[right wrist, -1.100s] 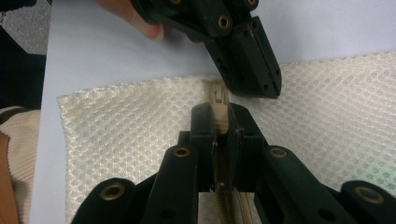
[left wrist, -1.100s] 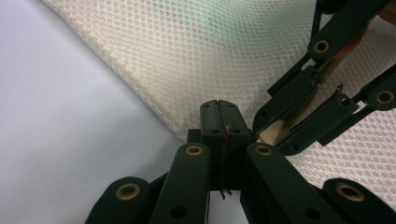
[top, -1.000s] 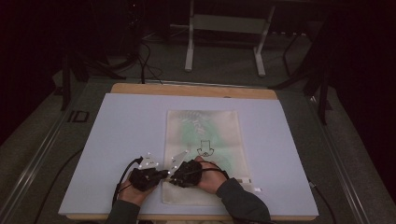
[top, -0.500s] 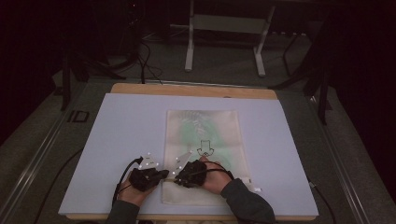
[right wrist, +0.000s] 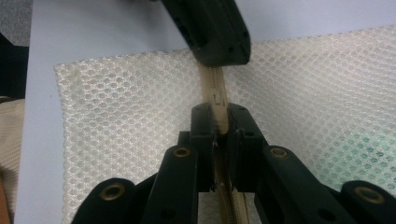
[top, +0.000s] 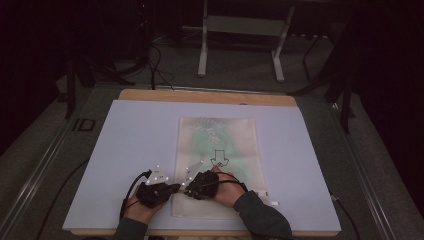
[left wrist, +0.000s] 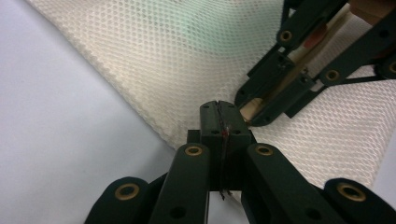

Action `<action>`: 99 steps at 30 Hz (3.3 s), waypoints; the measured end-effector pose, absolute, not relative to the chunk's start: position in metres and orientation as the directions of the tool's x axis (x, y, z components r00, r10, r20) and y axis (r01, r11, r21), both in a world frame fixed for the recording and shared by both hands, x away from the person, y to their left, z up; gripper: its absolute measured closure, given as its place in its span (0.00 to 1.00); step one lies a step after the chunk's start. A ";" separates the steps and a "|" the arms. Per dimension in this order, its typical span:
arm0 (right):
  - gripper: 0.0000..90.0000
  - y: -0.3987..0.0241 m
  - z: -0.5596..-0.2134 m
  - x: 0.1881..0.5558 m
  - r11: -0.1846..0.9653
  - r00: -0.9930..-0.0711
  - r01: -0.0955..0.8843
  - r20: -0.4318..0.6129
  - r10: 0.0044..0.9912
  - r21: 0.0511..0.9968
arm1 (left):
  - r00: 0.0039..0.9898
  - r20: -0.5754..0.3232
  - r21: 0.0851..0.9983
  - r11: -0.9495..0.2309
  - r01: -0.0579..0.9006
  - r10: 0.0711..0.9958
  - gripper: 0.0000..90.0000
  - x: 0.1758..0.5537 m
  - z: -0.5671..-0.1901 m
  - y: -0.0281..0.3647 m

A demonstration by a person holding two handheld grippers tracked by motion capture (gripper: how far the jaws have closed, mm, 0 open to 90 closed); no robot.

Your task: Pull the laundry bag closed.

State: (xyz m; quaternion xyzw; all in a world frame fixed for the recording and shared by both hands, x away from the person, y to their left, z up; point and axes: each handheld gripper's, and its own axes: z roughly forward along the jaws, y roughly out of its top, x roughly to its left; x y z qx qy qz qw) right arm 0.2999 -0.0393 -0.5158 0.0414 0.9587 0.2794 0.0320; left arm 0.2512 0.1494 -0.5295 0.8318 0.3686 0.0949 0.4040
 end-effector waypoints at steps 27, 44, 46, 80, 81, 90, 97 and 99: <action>0.92 -0.046 -0.514 0.297 0.851 -0.995 0.038 -0.054 0.078 0.524 | 0.720 -0.111 0.704 -0.457 0.544 0.685 0.99 0.252 -0.534 0.142; 0.92 -0.060 -0.513 0.293 0.854 -0.995 0.036 -0.058 0.078 0.519 | 0.718 -0.120 0.703 -0.452 0.549 0.685 0.99 0.252 -0.534 0.142; 0.92 -0.061 -0.513 0.293 0.854 -0.995 0.036 -0.059 0.078 0.519 | 0.718 -0.122 0.704 -0.450 0.550 0.685 0.99 0.252 -0.534 0.142; 0.92 -0.072 -0.508 0.289 0.878 -0.995 0.013 -0.084 0.060 0.478 | 0.716 -0.122 0.703 -0.449 0.552 0.688 0.99 0.252 -0.534 0.142; 0.92 -0.072 -0.508 0.289 0.879 -0.995 0.011 -0.084 0.058 0.477 | 0.715 -0.124 0.702 -0.448 0.553 0.688 0.99 0.252 -0.534 0.142; 0.92 -0.078 -0.505 0.290 0.889 -0.995 0.008 -0.088 0.055 0.458 | 0.715 -0.124 0.702 -0.448 0.553 0.688 0.99 0.252 -0.534 0.142; 0.92 -0.082 -0.504 0.289 0.897 -0.994 0.008 -0.095 0.056 0.443 | 0.715 -0.125 0.703 -0.447 0.553 0.688 0.99 0.251 -0.534 0.142; 0.92 -0.083 -0.503 0.289 0.902 -0.994 0.009 -0.096 0.055 0.431 | 0.715 -0.125 0.703 -0.447 0.553 0.688 0.99 0.251 -0.534 0.142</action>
